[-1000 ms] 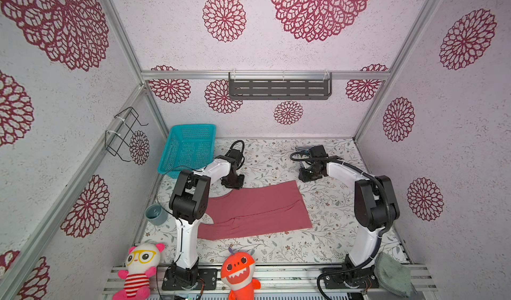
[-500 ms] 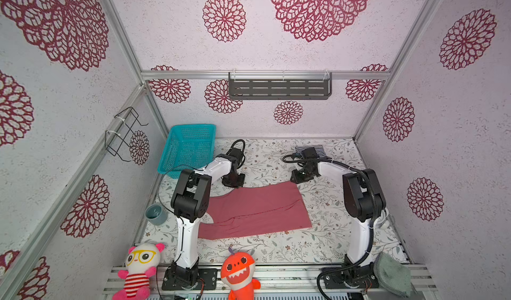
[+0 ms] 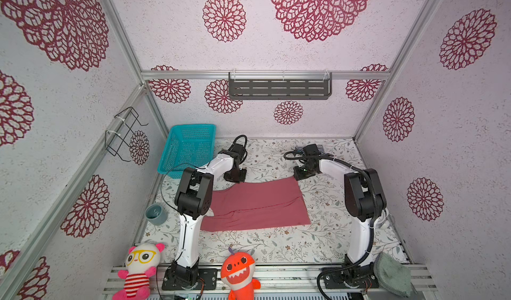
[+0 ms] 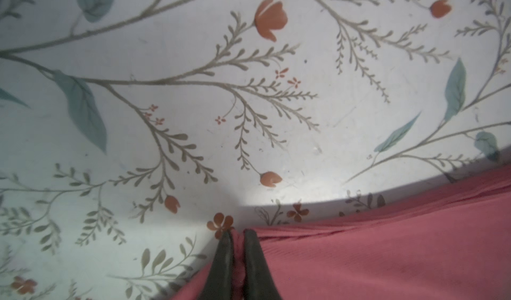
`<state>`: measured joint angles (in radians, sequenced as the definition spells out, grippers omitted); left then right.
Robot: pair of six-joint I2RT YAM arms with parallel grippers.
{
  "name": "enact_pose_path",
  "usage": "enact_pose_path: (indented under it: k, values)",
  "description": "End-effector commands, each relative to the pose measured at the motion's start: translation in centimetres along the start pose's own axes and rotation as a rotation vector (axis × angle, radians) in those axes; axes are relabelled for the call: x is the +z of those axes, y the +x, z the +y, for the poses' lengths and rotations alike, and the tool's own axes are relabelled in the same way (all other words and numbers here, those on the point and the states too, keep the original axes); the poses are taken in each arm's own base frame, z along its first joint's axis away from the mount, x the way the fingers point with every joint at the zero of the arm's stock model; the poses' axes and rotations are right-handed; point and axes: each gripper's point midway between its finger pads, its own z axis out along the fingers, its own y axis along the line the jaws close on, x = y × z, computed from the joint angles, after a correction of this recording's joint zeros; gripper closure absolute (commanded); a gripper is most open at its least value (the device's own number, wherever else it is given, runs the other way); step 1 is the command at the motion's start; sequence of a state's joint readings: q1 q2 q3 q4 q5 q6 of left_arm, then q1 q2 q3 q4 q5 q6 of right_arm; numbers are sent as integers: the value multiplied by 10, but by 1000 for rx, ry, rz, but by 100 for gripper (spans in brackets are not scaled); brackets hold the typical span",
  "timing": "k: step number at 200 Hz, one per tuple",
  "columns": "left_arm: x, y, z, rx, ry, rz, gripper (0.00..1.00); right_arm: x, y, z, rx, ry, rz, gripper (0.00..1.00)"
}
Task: Fold and stack the tank tops
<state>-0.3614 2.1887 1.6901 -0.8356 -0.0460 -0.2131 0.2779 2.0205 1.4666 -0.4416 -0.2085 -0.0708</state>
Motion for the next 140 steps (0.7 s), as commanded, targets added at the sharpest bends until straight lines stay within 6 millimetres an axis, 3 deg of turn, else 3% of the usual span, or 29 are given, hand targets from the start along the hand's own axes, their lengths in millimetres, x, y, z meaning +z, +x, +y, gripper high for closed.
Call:
enact_pose_path:
  k: [1, 27, 75, 79, 118, 140]
  values:
    - [-19, -14, 9, 6, -97, -66, 100, -39, -19, -3, -70, 66, -96, 100]
    - [-27, -10, 8, -3, -157, -108, 100, -52, -5, 8, -127, 64, -143, 100]
    - [-45, 21, 11, -38, -286, -162, 100, -78, 19, 17, -153, 79, -195, 100]
    - [-58, 20, 12, -63, -277, -194, 100, -79, 22, 17, -152, 79, -195, 100]
    - [-86, 52, 4, -170, -266, -267, 100, -82, 49, 29, -151, 61, -197, 100]
    - [-90, 80, -5, -229, -259, -279, 100, -83, 67, 30, -126, 69, -216, 100]
